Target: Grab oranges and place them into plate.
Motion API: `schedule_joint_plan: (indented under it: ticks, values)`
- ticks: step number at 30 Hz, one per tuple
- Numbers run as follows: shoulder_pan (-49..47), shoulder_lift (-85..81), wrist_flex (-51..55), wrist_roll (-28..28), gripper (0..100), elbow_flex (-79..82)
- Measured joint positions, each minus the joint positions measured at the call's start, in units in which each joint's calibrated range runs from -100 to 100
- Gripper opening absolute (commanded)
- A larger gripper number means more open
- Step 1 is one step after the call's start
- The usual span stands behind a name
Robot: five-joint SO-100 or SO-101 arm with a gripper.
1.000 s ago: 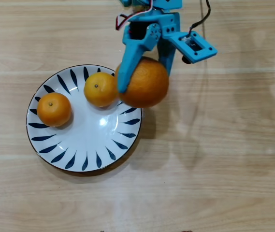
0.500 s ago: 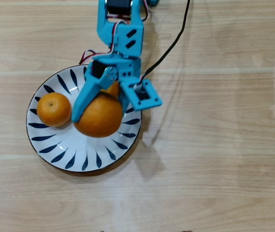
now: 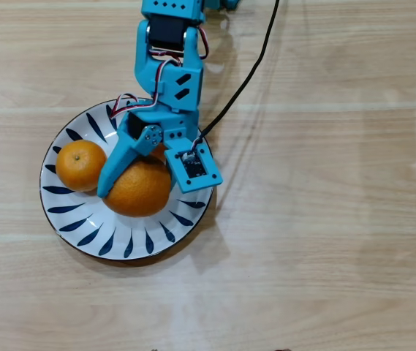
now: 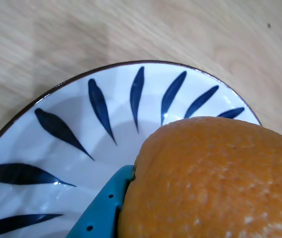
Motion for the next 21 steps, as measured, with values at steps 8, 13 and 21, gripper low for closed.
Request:
schedule_joint_plan:
  ticks: [8, 13, 21]
  values:
    - [-0.2, 0.0, -0.1, -1.5, 42, 0.0]
    - [-0.3, 0.0, -0.1, -2.1, 52, 0.0]
    - [-2.0, -0.3, -0.9, -4.1, 59, -2.1]
